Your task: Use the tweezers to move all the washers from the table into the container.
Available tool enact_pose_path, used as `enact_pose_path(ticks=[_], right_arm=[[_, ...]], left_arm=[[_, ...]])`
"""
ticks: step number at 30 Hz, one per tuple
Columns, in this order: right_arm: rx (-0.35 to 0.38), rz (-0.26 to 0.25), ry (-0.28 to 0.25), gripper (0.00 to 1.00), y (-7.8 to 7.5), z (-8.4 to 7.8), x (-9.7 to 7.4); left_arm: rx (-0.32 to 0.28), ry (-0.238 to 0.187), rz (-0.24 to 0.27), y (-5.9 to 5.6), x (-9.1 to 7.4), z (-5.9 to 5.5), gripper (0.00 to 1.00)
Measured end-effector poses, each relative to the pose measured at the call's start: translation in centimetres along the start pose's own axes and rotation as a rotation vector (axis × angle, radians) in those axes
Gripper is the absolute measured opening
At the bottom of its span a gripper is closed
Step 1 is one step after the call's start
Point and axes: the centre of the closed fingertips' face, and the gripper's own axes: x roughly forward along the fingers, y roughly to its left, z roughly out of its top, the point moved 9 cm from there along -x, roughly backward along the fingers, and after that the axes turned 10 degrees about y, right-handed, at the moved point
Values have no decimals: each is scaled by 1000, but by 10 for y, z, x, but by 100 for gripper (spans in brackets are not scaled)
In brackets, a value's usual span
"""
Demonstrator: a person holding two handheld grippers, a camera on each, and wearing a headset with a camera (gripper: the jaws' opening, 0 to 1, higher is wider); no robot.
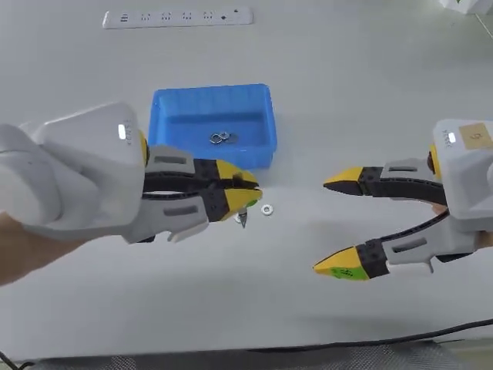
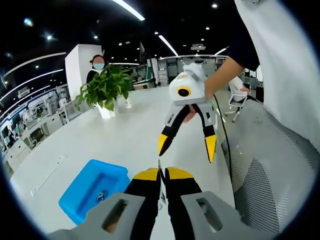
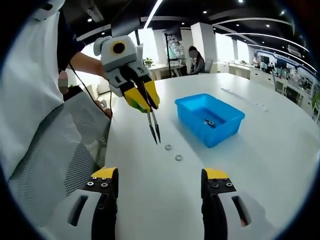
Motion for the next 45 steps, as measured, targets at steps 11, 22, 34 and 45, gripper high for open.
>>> enact_pose_path(ticks=[11,22,34,45], right_arm=[[7,-12,-13,74,-2,-2,5],[22,9,-3,74,-1,-10,9],[37,21,3,73,-1,-13,13],[55,26,5,73,2,-15,15]], left_arm=[[64,21,-22,7,7,1,7],[118,43,-36,8,14,-3,7],[118,48,-28,7,15,-9,7],[114,52,-31,9,19,-14,7]])
